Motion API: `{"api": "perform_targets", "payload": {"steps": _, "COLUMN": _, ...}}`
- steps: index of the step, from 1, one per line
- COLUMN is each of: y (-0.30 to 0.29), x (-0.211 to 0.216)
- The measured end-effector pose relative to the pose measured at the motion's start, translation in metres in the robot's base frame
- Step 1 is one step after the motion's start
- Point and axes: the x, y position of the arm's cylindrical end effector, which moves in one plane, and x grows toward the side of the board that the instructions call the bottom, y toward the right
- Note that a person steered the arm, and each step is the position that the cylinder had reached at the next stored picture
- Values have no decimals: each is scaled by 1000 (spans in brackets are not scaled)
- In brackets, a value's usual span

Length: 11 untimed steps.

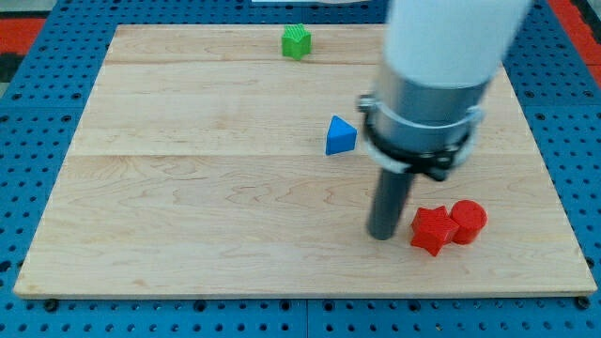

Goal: Move the yellow heart towards the center using blue cube

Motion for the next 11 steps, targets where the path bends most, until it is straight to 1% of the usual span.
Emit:
{"api": "perform_targets", "payload": {"steps": 1, "y": 37, "x": -40}}
{"api": "perform_targets", "payload": {"steps": 2, "y": 122, "x": -76}}
{"api": "perform_targets", "payload": {"steps": 3, "y": 180, "x": -98}}
{"api": "perform_targets", "payload": {"steps": 4, "y": 171, "x": -170}}
{"api": "perform_targets", "payload": {"steps": 5, "y": 137, "x": -141}}
{"api": "perform_targets", "payload": {"steps": 6, "y": 117, "x": -91}}
{"api": "perform_targets", "payload": {"steps": 7, "y": 99, "x": -74}}
{"api": "perform_targets", "payload": {"steps": 8, "y": 99, "x": -99}}
{"api": "perform_targets", "payload": {"steps": 10, "y": 17, "x": -101}}
{"api": "perform_targets", "payload": {"steps": 11, "y": -8, "x": -122}}
